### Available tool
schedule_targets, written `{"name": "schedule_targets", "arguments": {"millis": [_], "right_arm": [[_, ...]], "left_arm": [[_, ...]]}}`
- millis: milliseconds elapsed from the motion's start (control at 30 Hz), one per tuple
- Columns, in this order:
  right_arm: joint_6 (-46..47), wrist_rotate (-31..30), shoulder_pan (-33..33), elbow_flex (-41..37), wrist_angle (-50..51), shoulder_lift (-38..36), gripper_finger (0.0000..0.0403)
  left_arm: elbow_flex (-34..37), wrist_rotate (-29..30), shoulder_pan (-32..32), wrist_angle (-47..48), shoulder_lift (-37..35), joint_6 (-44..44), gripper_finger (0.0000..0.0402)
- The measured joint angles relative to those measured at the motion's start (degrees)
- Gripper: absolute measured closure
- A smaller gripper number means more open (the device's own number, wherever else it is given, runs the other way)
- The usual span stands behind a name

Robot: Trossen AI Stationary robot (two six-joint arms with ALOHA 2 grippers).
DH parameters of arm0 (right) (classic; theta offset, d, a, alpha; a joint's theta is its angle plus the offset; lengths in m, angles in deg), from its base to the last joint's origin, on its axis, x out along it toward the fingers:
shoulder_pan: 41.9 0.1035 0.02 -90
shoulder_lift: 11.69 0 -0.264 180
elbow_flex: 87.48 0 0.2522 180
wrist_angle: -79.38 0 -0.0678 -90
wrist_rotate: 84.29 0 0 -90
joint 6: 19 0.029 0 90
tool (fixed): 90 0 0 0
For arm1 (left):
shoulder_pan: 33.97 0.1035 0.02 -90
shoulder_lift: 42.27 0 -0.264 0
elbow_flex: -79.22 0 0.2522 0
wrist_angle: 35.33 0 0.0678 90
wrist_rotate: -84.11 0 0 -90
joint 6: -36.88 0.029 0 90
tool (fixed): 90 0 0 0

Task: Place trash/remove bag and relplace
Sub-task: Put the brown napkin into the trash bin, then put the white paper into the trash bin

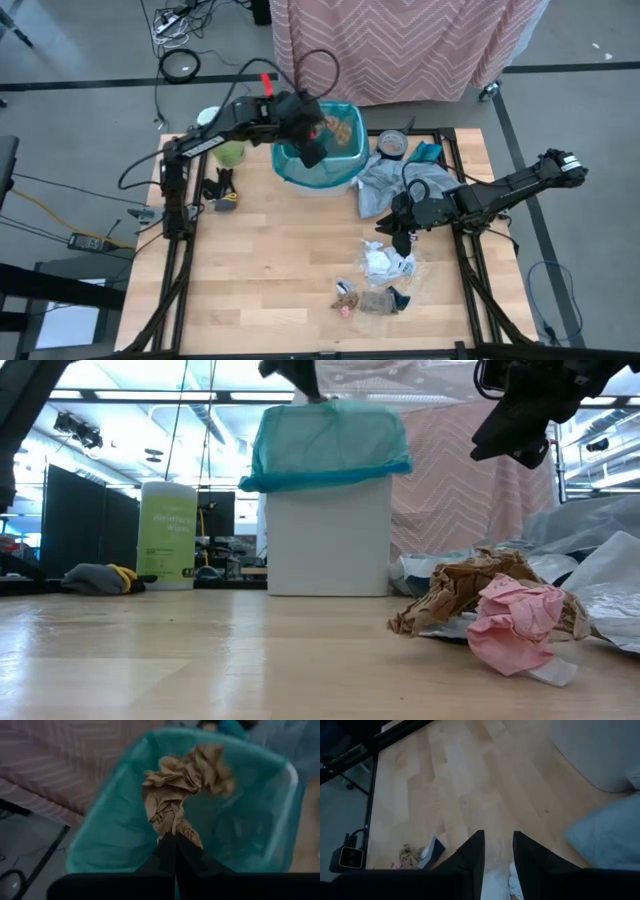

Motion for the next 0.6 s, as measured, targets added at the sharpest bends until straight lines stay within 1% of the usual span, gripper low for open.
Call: {"name": "schedule_targets", "arguments": {"millis": [100, 200, 333, 433, 600], "right_arm": [[-0.3, 0.0, 0.0, 0.0, 0.0, 0.0, 0.0309], [-0.2, 0.0, 0.0, 0.0, -0.2, 0.0, 0.0309], [0.1, -0.1, 0.0, 0.0, -0.5, 0.0, 0.0309], [0.1, -0.4, 0.0, 0.0, -0.5, 0.0, 0.0309], [0.1, -0.4, 0.0, 0.0, -0.5, 0.0, 0.0309]], "left_arm": [[0.0, -0.9, 1.0, 2.0, 1.9, 1.3, 0.0398], [0.1, -1.4, 1.8, 2.0, 2.9, 1.1, 0.0398], [0.0, -4.6, 2.3, 0.3, 2.8, 2.4, 0.0388], [0.0, -5.2, 2.7, 0.6, 2.7, 3.6, 0.0368], [0.0, -9.0, 2.9, 0.6, 2.6, 4.0, 0.0321]]}}
